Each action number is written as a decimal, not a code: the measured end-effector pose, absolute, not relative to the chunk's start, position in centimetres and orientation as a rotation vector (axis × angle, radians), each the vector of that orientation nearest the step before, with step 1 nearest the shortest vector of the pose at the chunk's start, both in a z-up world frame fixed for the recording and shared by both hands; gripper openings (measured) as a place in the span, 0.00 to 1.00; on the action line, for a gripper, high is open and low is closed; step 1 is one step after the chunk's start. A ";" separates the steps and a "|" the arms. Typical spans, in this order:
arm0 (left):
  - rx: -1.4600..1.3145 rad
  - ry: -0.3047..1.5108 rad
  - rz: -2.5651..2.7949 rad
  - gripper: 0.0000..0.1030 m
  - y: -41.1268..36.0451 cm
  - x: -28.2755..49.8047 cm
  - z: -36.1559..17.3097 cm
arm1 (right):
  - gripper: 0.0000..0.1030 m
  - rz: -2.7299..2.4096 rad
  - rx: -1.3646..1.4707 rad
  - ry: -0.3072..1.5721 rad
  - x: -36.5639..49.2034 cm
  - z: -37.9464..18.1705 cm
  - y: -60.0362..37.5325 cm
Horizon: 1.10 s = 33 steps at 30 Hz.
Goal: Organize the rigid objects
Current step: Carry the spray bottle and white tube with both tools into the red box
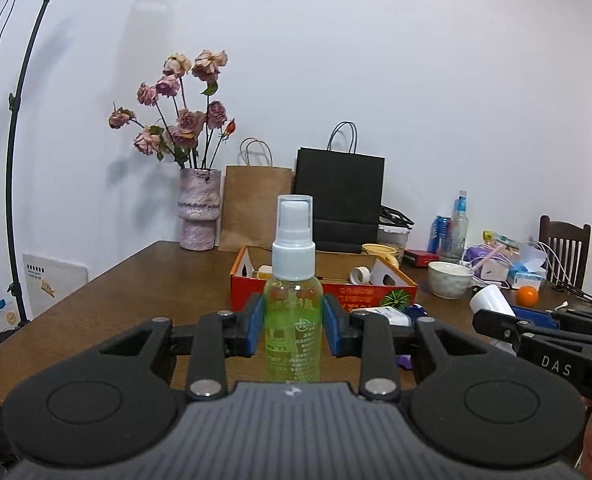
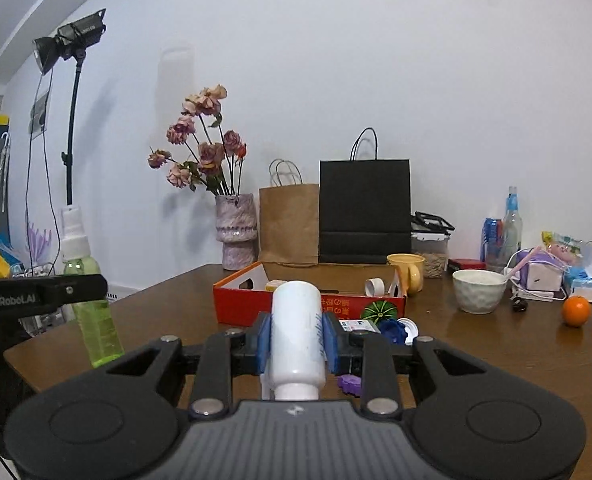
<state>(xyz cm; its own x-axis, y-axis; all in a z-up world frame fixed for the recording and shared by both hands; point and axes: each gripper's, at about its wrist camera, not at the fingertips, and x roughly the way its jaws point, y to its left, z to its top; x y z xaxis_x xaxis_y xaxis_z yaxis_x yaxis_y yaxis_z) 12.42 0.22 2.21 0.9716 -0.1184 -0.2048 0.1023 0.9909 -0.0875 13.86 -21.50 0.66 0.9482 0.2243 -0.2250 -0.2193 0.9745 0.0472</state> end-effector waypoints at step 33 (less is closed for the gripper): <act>0.278 0.689 -0.270 0.30 -2.6 54.9 3.7 | 0.26 0.261 0.188 0.698 53.1 2.4 -28.0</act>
